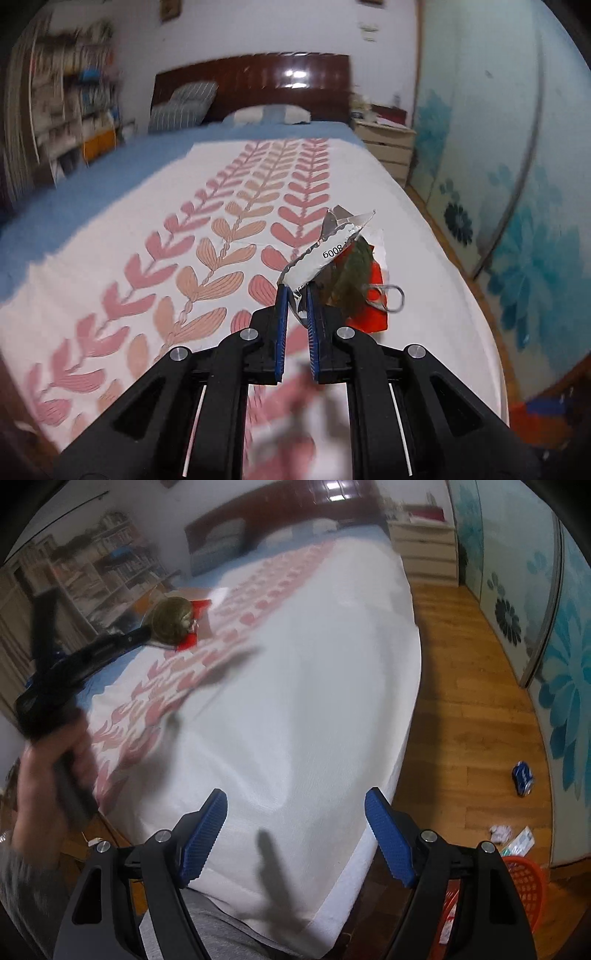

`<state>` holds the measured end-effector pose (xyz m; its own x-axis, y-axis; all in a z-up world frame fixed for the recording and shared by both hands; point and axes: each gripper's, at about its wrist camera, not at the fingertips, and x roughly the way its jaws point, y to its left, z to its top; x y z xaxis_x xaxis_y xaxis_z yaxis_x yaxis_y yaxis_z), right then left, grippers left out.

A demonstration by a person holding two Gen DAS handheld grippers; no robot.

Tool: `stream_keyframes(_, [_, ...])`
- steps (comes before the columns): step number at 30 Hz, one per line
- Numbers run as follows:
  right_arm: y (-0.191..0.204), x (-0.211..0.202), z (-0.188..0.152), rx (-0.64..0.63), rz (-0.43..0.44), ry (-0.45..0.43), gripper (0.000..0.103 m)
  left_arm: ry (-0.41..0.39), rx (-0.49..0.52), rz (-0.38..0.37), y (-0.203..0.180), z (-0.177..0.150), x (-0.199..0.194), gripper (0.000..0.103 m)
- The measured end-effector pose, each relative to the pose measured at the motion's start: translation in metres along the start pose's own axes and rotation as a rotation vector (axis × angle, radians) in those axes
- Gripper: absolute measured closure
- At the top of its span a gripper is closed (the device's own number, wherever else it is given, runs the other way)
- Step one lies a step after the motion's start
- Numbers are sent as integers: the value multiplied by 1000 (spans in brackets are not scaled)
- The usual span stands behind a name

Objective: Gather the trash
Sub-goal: 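Grasp the metal can lid with the right tool while the left tool holds the bag, then carry the bag and can lid to the red basket and release both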

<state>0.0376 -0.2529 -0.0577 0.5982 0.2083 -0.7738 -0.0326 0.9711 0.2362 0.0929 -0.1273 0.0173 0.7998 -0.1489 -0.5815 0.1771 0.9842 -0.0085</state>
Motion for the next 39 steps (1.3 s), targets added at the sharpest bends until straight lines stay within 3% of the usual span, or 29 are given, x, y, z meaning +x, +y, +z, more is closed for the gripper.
stream_keyframes(4, [12, -8, 2, -84, -11, -48, 25, 6, 48, 14, -20, -12, -28, 93])
stream_keyframes(7, [20, -10, 2, -128, -12, -59, 21, 27, 3, -37, -21, -21, -39, 93])
stream_keyframes(11, [27, -4, 9, -161, -31, -54, 17, 37, -37, -42, -14, -30, -46, 93])
stream_keyframes(17, [38, 25, 25, -221, -82, -66, 10, 48, -85, -35, -4, -39, -53, 93])
stream_keyframes(21, [47, 64, 32, -244, -111, 10, 9, 52, -105, -30, 0, -42, -58, 93])
stream_keyframes(24, [49, 79, 31, -235, -85, 27, 15, 62, -133, -30, 6, -45, -60, 93])
stream_keyframes(28, [50, 73, 30, -256, -64, 16, 44, 70, -158, -25, 10, -50, -63, 93])
stream_keyframes(35, [28, 52, 28, -175, -26, 18, 45, 73, -200, -49, 6, -54, -74, 93])
stream_keyframes(39, [1, -7, 25, -159, -20, -54, 45, 70, -218, -98, -12, -50, -85, 93])
